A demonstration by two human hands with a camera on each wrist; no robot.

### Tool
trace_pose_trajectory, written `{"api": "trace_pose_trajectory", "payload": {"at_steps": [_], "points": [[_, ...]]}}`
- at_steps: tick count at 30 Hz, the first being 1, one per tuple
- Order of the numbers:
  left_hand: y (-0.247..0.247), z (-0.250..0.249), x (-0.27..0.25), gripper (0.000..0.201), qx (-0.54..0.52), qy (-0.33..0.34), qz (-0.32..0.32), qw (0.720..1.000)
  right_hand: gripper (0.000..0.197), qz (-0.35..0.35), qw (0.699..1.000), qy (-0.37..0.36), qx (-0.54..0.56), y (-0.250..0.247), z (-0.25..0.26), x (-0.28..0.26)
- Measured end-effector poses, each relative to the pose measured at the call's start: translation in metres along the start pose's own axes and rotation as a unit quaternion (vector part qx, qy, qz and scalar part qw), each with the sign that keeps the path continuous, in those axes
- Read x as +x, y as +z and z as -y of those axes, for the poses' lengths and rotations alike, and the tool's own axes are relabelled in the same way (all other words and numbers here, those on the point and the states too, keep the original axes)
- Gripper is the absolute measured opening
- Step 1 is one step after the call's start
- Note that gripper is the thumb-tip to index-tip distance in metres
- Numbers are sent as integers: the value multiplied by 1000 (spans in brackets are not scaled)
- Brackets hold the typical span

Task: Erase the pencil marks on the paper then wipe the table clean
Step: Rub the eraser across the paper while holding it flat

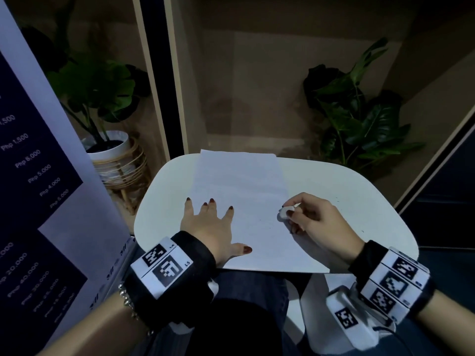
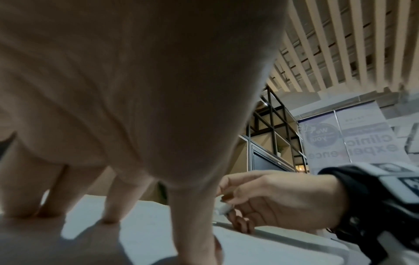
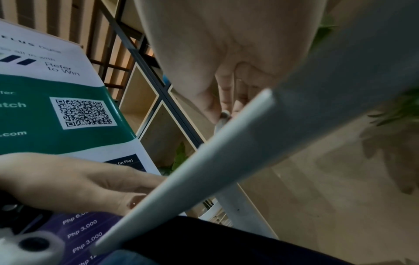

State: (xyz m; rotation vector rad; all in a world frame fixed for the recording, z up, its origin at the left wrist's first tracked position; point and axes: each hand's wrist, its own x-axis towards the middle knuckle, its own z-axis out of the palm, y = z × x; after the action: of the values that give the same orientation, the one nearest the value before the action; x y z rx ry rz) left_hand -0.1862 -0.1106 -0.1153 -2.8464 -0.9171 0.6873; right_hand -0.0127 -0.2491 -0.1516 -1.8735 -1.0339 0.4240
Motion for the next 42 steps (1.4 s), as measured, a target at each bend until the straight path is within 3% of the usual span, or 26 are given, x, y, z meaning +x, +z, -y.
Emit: {"api": "trace_pose_trajectory", "payload": {"at_steps": [7, 12, 17, 23, 27, 32, 39, 42], "points": [[5, -1, 4, 88, -1, -13, -19, 1000, 7, 29, 999, -25, -18, 6, 14, -8], [6, -1, 4, 83, 2, -7, -31, 999, 7, 21, 993, -64, -95, 30, 13, -19], [7, -5, 3, 81, 13, -4, -33, 999, 9, -6, 989, -53, -139, 24, 12, -12], [10, -6, 4, 81, 13, -6, -41, 999, 9, 13, 989, -59, -135, 30, 15, -11], [11, -6, 4, 80, 12, -6, -42, 999, 8, -15, 986, -49, -157, 19, 12, -5], [12, -8, 6, 77, 14, 0, -47, 999, 8, 39, 988, -70, -133, 35, 19, -7], [15, -1, 6, 76, -30, 67, -68, 995, 11, -27, 990, -24, -138, 24, 10, -3], [18, -4, 5, 76, -29, 70, -82, 994, 10, -14, 992, -40, -121, 35, 14, -9]]}}
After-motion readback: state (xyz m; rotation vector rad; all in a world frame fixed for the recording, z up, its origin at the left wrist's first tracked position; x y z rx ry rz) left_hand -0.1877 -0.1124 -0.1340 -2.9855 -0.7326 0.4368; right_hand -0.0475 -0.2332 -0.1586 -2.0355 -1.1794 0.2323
